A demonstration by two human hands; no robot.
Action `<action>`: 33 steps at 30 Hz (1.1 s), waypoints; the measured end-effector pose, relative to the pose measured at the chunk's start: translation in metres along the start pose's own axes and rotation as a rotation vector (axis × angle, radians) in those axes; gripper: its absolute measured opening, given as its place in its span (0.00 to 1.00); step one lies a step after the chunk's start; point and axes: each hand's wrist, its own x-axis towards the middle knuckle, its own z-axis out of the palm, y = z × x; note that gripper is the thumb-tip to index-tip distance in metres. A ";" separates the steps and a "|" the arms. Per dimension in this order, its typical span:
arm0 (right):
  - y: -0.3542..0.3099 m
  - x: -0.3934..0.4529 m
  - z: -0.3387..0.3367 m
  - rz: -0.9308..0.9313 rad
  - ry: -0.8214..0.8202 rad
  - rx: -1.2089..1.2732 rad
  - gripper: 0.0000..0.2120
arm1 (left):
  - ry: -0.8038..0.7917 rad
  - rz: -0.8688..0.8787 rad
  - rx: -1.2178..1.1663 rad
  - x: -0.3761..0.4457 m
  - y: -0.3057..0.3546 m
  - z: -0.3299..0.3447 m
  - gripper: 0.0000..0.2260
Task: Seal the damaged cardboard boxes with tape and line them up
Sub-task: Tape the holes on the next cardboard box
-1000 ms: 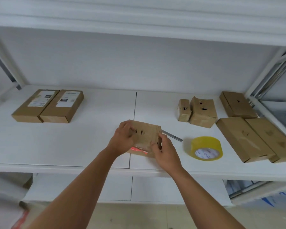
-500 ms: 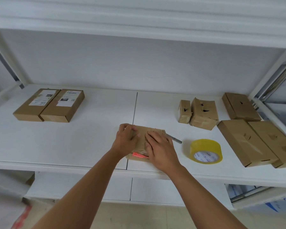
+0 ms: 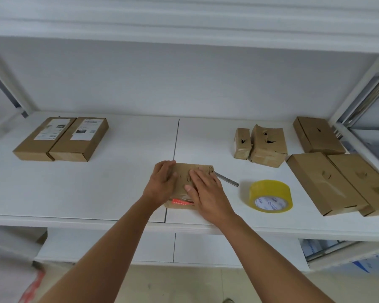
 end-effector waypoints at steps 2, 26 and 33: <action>0.005 0.000 -0.013 0.034 0.005 0.085 0.28 | 0.027 0.003 0.016 0.003 0.000 0.003 0.16; 0.135 -0.035 -0.100 0.533 0.058 0.179 0.19 | -0.593 -0.057 -0.129 0.011 0.100 0.153 0.23; 0.137 -0.028 -0.102 0.507 0.070 0.246 0.20 | -0.539 -0.188 0.093 0.022 0.080 0.154 0.11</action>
